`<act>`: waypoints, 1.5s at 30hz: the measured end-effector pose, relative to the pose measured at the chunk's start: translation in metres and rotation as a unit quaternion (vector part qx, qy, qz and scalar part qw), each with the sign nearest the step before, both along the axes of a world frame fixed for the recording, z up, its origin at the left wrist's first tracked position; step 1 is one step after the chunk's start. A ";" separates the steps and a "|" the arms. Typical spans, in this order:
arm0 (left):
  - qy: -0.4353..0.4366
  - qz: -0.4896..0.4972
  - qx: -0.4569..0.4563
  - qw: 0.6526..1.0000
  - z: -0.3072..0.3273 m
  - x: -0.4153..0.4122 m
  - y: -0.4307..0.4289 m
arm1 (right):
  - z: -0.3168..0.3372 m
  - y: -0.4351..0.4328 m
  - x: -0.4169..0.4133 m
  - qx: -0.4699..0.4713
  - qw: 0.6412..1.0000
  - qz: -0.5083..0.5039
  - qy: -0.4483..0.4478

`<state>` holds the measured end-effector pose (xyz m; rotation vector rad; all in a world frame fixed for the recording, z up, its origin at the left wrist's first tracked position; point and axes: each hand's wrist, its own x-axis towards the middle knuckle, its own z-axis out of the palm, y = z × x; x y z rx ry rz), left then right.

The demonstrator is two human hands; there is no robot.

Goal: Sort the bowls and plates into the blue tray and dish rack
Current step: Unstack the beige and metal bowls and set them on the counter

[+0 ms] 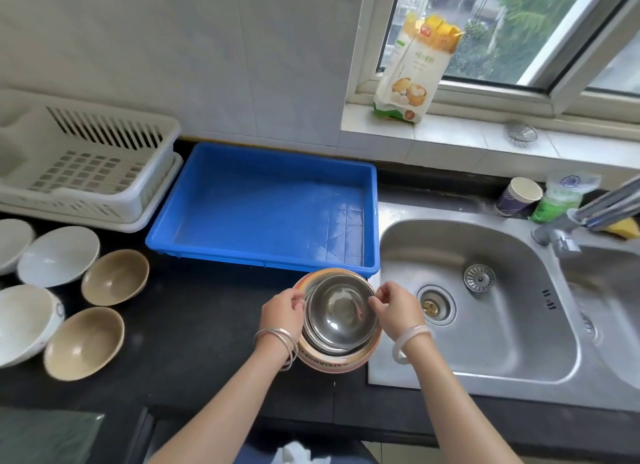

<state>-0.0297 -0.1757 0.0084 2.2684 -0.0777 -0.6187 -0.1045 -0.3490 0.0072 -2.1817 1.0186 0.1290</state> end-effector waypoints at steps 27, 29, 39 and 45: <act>0.008 0.122 -0.072 0.990 0.022 0.020 0.034 | 0.037 -0.010 0.015 0.197 0.954 -0.084 -0.209; 0.018 0.158 -0.089 0.983 0.022 0.022 0.052 | 0.038 0.000 0.026 0.201 0.955 -0.064 -0.206; 0.052 0.345 -0.155 0.924 0.006 0.023 0.160 | 0.011 0.084 0.101 0.242 0.960 0.047 -0.132; 0.067 0.420 -0.155 0.892 -0.017 0.017 0.206 | -0.014 0.135 0.142 0.267 0.956 0.074 -0.099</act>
